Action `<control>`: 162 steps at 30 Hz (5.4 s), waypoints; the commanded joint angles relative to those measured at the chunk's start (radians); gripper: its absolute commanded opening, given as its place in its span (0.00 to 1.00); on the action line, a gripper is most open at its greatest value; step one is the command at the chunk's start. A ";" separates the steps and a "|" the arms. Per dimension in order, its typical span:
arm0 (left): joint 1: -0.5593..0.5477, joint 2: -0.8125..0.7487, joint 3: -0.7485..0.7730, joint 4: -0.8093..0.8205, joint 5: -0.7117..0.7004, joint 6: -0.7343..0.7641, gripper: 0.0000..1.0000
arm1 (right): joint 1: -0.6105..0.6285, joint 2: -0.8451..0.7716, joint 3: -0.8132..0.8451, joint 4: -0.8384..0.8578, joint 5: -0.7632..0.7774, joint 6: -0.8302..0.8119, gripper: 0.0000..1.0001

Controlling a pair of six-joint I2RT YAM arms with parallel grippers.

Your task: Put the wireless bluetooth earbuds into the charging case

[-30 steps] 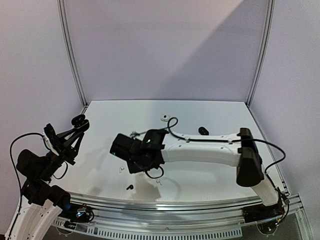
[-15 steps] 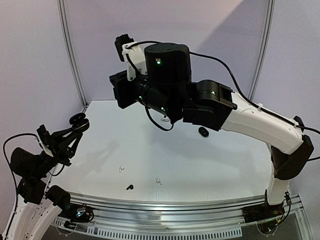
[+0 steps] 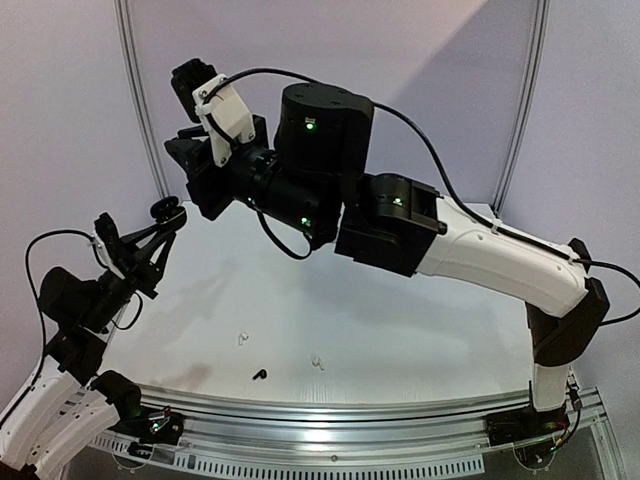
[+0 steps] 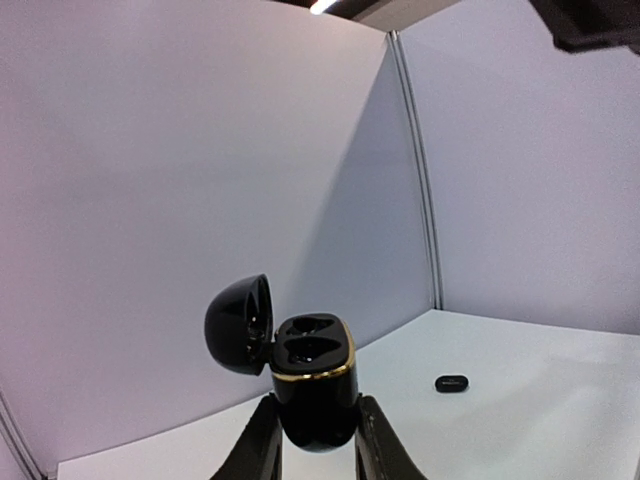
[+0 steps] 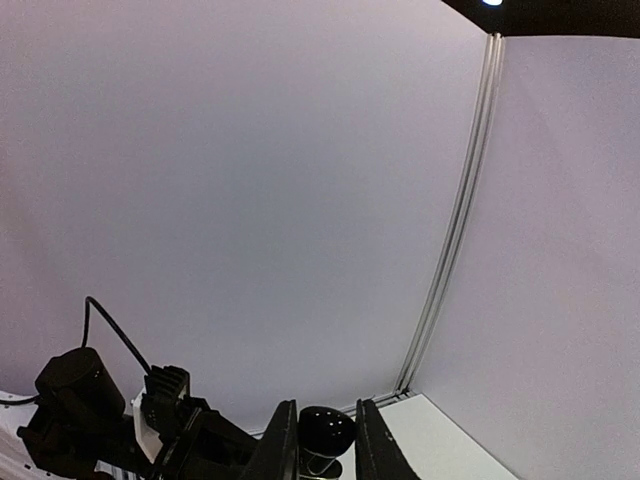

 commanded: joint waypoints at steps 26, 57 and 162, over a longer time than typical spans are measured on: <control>0.092 -0.079 -0.144 0.248 0.243 -0.039 0.00 | -0.082 0.176 0.010 0.067 -0.325 0.075 0.00; 0.091 -0.105 -0.153 0.277 0.259 -0.164 0.00 | -0.083 0.138 -0.102 0.072 -0.263 0.001 0.00; 0.093 -0.080 -0.125 0.352 0.247 -0.231 0.00 | -0.073 0.125 -0.122 0.002 -0.235 -0.152 0.17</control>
